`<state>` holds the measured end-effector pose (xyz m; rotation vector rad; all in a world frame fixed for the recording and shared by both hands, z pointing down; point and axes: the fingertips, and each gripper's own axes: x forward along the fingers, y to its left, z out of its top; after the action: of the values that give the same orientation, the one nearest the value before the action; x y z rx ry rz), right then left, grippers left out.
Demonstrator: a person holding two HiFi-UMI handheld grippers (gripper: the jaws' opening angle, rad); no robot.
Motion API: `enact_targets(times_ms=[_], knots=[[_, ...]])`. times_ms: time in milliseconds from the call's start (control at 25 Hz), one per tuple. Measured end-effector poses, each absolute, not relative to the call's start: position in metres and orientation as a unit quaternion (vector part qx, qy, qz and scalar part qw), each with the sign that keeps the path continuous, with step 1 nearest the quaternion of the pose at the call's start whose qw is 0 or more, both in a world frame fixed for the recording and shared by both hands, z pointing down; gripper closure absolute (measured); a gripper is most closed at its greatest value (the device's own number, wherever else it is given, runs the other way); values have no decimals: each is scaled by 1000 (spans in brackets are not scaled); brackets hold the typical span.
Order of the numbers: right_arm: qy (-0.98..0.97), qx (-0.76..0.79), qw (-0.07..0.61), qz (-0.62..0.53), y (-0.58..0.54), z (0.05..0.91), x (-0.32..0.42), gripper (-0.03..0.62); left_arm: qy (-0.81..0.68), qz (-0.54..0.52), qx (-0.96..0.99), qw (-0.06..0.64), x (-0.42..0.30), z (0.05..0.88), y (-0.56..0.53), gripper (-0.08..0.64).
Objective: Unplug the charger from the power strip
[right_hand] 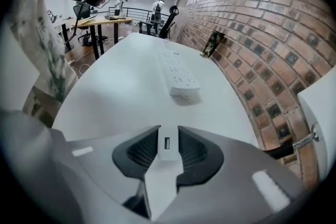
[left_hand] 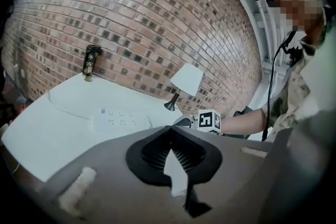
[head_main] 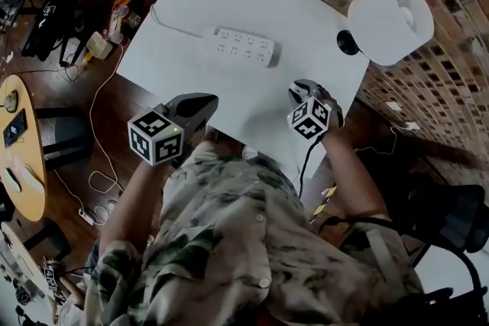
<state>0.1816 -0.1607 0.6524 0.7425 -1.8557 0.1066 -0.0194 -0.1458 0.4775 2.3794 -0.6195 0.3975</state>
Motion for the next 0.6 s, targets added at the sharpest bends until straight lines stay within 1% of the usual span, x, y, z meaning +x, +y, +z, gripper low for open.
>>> enact_targets(times_ms=[360,600], knots=[[-813,304,496,34,-104,624,166,488,-302,161,878,335,-44,466,-50,557],[-816,326,475,40,-42,592,155,488,-303,144,885,322,-58,456,-4,557]])
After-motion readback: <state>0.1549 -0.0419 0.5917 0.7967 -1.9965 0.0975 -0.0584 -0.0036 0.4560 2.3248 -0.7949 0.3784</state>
